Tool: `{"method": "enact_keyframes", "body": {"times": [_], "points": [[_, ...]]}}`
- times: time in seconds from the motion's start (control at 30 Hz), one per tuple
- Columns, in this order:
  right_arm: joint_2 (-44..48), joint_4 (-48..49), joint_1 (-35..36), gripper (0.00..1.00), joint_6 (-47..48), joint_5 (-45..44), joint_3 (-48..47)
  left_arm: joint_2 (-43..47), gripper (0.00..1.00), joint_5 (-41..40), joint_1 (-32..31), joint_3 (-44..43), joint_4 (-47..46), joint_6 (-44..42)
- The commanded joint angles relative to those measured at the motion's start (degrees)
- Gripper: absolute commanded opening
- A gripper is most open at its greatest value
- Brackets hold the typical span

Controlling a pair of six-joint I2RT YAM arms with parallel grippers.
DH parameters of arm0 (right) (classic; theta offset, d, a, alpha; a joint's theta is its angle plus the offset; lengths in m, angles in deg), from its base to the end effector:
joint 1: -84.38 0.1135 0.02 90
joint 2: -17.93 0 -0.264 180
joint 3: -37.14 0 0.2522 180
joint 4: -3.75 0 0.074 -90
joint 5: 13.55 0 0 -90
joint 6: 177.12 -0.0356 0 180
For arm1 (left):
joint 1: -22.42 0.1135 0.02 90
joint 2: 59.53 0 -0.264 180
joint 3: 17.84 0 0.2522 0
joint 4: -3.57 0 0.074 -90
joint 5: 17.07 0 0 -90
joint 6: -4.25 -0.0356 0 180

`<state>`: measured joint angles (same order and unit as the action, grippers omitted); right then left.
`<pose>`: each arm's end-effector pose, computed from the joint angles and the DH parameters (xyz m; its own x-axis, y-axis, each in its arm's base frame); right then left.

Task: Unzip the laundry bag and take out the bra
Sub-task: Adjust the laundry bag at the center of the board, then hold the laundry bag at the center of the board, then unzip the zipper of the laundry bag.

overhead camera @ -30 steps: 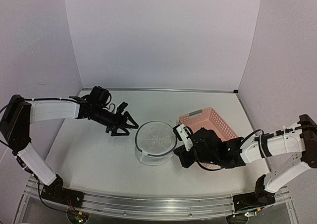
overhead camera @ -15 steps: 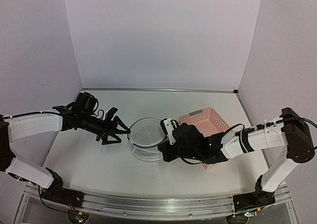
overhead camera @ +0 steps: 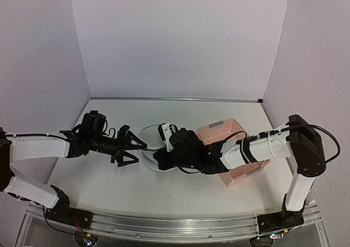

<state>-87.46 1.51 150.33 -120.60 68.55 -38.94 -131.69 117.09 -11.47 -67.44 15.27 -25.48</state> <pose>0.1687 0.3661 0.1874 -0.6505 -0.1169 -0.7505 -0.5970 0.6895 0.4101 0.1973 -0.1624 0.2120 -0.9942 -0.0827 -0.0693 0.0296 0.4087 -0.9122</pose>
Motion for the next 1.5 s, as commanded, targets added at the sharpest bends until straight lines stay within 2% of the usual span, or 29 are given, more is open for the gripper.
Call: {"method": "enact_keyframes", "body": {"times": [0.0,0.17,0.4,0.53,0.67,0.77,0.8,1.17,1.47], "points": [[-2.2,2.8,0.7,0.00,0.3,1.8,-5.1,-1.6,0.86,-2.9,-0.5,0.5,-10.9,6.0],[-3.7,2.8,1.1,0.00,0.4,2.2,-6.8,-4.9,0.83,-4.6,-0.6,0.3,-13.8,8.0],[-2.7,2.8,1.6,0.00,1.0,1.5,-6.1,-10.2,0.69,-5.6,-1.2,0.2,-17.0,9.3],[-2.3,2.8,1.7,0.00,1.6,1.3,-5.7,-12.1,0.51,-5.7,-1.4,-0.6,-18.0,9.6],[-1.6,2.8,1.7,0.00,1.8,0.8,-4.6,-12.8,0.26,-5.8,-1.4,-0.8,-18.3,9.5],[-1.0,2.8,1.8,0.00,2.3,0.9,-3.8,-12.7,0.02,-6.1,-1.5,-0.6,-18.4,9.5],[-0.8,2.6,1.8,0.00,2.6,1.0,-3.4,-12.7,0.00,-6.0,-1.4,-0.6,-18.4,9.3],[7.8,-3.6,1.8,0.00,10.4,-4.5,5.0,-12.6,0.00,-1.7,-1.4,-1.6,-18.3,4.6],[10.4,-9.4,0.4,0.00,16.5,-12.0,7.6,-12.0,0.00,2.0,-1.4,-2.7,-17.7,1.8]]}}
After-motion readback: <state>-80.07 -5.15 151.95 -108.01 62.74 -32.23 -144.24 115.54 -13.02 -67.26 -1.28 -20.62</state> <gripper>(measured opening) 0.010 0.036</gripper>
